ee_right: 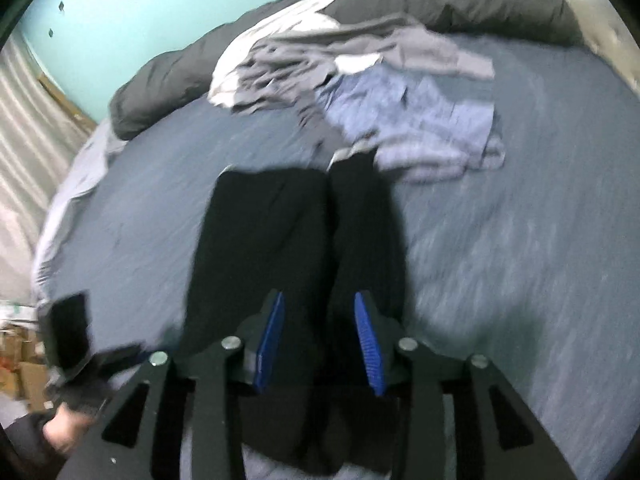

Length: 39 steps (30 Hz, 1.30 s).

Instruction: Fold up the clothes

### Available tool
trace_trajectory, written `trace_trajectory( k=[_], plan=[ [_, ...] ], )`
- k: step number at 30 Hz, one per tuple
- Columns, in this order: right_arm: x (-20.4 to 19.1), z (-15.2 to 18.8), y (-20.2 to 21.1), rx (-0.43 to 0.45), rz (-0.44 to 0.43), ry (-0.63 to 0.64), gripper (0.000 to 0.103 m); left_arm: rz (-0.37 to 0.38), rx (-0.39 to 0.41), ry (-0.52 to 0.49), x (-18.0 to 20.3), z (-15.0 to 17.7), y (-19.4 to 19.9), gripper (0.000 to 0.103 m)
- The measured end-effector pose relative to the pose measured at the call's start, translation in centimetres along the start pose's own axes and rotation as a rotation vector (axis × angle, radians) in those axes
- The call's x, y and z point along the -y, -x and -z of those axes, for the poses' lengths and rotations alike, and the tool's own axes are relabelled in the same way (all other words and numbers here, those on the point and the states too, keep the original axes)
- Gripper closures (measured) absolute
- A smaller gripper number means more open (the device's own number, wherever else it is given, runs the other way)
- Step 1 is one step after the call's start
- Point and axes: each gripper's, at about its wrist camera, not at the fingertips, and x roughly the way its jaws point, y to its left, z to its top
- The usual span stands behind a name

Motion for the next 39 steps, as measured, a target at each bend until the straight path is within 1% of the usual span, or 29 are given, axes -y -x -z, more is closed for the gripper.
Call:
trace_trajectory(
  k=[1, 3, 5, 8, 11, 12, 15, 20, 22, 26, 28, 31, 35, 36, 37, 38, 39],
  plan=[
    [0.2, 0.8, 0.0, -0.021, -0.004, -0.018, 0.054, -0.001, -0.001, 0.006, 0.0, 0.0, 0.0, 0.037],
    [0.4, 2.2, -0.1, -0.049, 0.003, -0.044, 0.053, -0.006, -0.003, 0.012, -0.1, 0.2, 0.3, 0.037],
    [0.8, 4.0, -0.1, -0.067, -0.012, -0.073, 0.053, -0.015, -0.006, 0.012, 0.0, 0.3, 0.4, 0.037],
    [2.0, 6.2, -0.1, -0.076, -0.004, -0.125, 0.053, -0.026, -0.008, 0.012, 0.1, 0.4, 0.4, 0.037],
    [3.0, 7.5, -0.3, -0.088, 0.007, -0.173, 0.051, -0.033, -0.008, 0.013, 0.2, 0.4, 0.4, 0.037],
    [3.3, 7.8, -0.4, -0.090, -0.004, -0.188, 0.051, -0.035, -0.008, 0.013, 0.2, 0.4, 0.4, 0.037],
    [3.9, 8.2, -0.6, -0.099, -0.102, -0.246, 0.051, -0.040, -0.009, 0.015, 0.2, 0.4, 0.4, 0.037],
    [3.7, 8.2, -0.9, -0.111, -0.152, -0.252, 0.051, -0.044, -0.010, 0.017, 0.2, 0.4, 0.5, 0.037],
    [3.8, 8.2, -0.6, -0.102, -0.166, -0.266, 0.051, -0.042, -0.009, 0.019, 0.2, 0.5, 0.5, 0.037],
    [4.7, 8.6, -0.3, -0.076, -0.226, -0.337, 0.051, -0.041, -0.008, 0.019, 0.2, 0.5, 0.4, 0.037],
    [4.7, 8.5, -0.1, -0.066, -0.248, -0.351, 0.051, -0.042, -0.008, 0.018, 0.2, 0.5, 0.4, 0.037],
    [3.7, 8.1, 0.0, -0.050, -0.249, -0.317, 0.051, -0.044, -0.008, 0.018, 0.2, 0.5, 0.4, 0.037],
    [2.1, 7.5, -1.5, -0.085, -0.173, -0.250, 0.051, -0.048, -0.008, 0.017, 0.3, 0.5, 0.4, 0.037],
    [1.7, 7.4, -1.8, -0.092, -0.153, -0.235, 0.057, -0.050, -0.009, 0.017, 0.3, 0.4, 0.4, 0.037],
    [1.4, 7.4, -2.1, -0.095, -0.139, -0.225, 0.069, -0.051, -0.009, 0.017, 0.3, 0.4, 0.4, 0.037],
    [1.4, 7.3, -2.1, -0.090, -0.136, -0.222, 0.074, -0.051, -0.007, 0.016, 0.4, 0.4, 0.4, 0.037],
    [1.2, 7.3, -2.0, -0.081, -0.135, -0.219, 0.082, -0.052, -0.006, 0.014, 0.4, 0.4, 0.5, 0.037]
  ],
)
